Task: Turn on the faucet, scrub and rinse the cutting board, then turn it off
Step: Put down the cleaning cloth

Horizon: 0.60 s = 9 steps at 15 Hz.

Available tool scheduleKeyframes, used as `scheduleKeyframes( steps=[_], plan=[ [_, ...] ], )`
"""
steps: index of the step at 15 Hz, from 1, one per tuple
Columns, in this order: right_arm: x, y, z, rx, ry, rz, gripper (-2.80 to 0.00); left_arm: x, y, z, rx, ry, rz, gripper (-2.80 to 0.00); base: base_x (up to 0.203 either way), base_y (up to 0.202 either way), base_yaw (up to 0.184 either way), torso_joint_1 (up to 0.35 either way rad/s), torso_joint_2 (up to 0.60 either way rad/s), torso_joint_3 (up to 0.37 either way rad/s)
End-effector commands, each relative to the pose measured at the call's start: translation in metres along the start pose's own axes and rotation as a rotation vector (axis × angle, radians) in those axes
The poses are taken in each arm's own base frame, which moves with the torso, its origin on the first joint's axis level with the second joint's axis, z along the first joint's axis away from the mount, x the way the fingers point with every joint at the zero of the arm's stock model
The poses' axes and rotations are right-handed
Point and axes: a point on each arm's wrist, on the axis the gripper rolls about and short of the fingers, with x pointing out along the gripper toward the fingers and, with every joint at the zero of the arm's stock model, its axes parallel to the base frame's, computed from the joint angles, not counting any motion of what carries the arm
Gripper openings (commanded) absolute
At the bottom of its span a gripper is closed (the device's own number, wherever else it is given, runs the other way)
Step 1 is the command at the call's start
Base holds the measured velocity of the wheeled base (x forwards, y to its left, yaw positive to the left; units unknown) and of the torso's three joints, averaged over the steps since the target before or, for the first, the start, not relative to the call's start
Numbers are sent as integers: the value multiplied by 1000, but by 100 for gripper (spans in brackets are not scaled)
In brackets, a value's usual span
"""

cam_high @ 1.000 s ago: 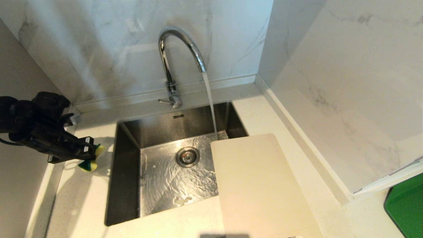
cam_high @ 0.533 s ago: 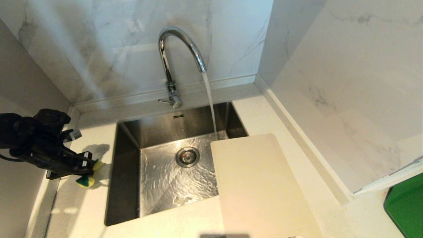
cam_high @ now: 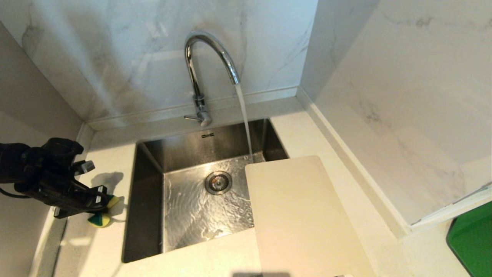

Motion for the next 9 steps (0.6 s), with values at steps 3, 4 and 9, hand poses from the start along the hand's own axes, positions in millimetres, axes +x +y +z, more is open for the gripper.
scheduleKeyframes(
  steps=[3, 4, 9],
  plan=[
    [0, 0, 0, -1, 1, 1, -280, -10, 2, -3, -9, -12, -4, 0, 0, 0, 0, 0, 0, 0],
    [0, 0, 0, -1, 2, 0, -280, -16, 2, -4, -9, -28, -8, 0, 0, 0, 0, 0, 0, 0],
    [0, 0, 0, -1, 3, 1, -280, -40, 0, -2, -4, -100, -21, 0, 0, 0, 0, 0, 0, 0]
  ],
)
